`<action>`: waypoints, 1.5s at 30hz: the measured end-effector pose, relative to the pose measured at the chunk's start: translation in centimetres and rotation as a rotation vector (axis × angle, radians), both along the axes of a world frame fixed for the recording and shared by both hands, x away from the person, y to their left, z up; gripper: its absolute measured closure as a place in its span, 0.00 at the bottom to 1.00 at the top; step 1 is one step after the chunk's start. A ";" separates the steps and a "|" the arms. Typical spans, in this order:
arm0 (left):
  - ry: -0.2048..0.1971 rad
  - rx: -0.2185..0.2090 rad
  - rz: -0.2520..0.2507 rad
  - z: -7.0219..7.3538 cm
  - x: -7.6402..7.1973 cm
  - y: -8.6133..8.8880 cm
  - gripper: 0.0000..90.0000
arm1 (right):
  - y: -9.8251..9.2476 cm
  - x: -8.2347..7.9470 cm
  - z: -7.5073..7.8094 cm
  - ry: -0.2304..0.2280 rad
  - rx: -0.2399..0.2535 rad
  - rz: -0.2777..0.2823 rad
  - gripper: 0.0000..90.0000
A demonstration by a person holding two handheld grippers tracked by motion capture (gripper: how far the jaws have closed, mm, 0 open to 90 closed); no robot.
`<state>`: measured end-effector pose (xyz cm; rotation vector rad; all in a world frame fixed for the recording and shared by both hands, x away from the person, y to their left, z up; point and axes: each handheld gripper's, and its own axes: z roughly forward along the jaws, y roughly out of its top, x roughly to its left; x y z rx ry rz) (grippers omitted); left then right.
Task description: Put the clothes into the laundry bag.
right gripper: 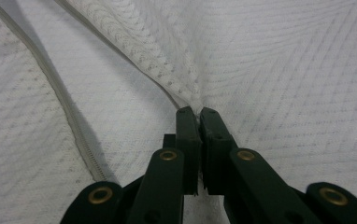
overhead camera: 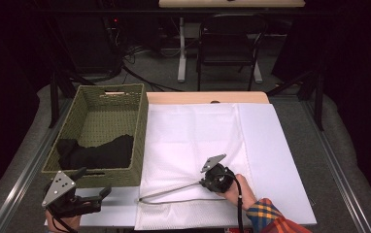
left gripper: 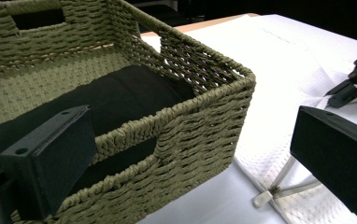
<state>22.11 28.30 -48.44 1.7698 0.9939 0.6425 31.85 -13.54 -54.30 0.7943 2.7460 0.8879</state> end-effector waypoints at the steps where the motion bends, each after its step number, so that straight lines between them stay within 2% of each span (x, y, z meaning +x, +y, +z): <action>1: -0.002 0.000 -0.003 0.0 0.0 0.0 0.00 | 0.0 0.0 0.2 0.000 0.007 -0.004 0.97; 12: 0.005 0.005 -0.010 0.0 0.1 -0.1 0.00 | -0.3 -0.1 1.6 -0.029 0.047 -0.023 0.97; 21: 0.022 0.020 -0.024 -0.1 0.2 -0.3 0.00 | -0.4 0.1 1.7 -0.043 0.056 -0.046 0.97; 34: 0.031 0.026 -0.032 0.0 0.4 -0.4 0.00 | -0.9 0.1 3.2 -0.075 0.118 -0.061 0.98; 45: 0.034 0.025 -0.034 0.0 0.5 -0.5 0.00 | -1.2 -0.4 4.9 -0.150 0.167 -0.072 0.98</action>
